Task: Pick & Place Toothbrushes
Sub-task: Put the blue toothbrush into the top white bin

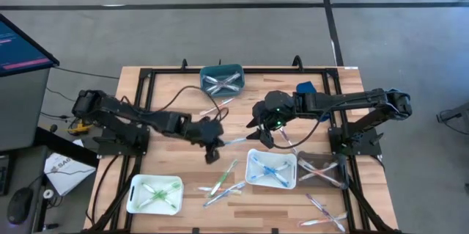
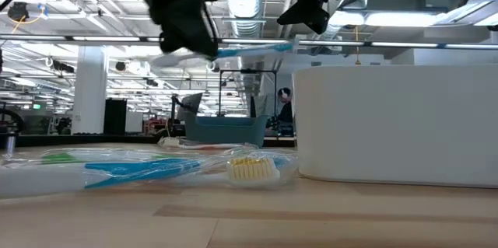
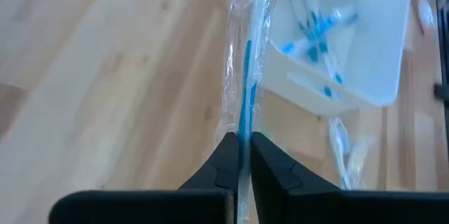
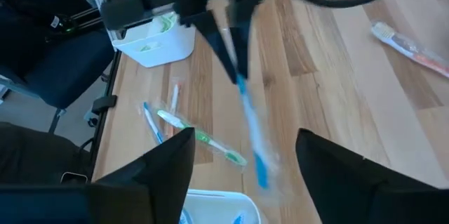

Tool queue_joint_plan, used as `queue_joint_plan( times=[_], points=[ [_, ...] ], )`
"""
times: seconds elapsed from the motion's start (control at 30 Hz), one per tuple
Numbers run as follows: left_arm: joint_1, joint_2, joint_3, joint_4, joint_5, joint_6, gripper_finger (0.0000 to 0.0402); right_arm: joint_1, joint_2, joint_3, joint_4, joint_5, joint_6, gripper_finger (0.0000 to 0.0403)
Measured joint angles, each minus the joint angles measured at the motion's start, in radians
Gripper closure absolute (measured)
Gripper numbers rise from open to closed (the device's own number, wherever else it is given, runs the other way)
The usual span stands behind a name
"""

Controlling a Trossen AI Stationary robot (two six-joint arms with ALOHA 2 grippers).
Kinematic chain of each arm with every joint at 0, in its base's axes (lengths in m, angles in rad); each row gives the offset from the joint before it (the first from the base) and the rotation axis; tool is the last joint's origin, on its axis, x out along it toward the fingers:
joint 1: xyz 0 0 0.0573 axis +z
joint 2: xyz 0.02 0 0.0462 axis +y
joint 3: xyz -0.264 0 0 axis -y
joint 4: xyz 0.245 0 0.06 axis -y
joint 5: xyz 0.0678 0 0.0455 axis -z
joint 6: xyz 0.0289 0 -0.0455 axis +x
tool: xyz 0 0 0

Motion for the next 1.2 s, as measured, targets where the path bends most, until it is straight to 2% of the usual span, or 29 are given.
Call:
queue_joint_plan(
  times=[0.27, 0.67, 0.93, 1.2],
  points=[
    [0.054, 0.02, 0.115, -0.016, 0.052, -0.046, 0.0393, -0.001, 0.0, 0.0, -0.01, 0.0, -0.018, 0.0164],
    [0.056, 0.021, 0.133, -0.017, 0.062, -0.072, 0.0393, -0.001, 0.031, -0.001, -0.023, 0.0, -0.007, 0.0195],
    [0.056, 0.021, 0.133, -0.012, 0.062, -0.072, 0.0393, -0.001, 0.044, 0.001, -0.015, -0.001, -0.007, 0.0237],
    [0.056, 0.021, 0.133, -0.012, 0.061, -0.066, 0.0393, -0.01, 0.045, 0.0, -0.009, 0.0, -0.007, 0.0302]
  ],
)
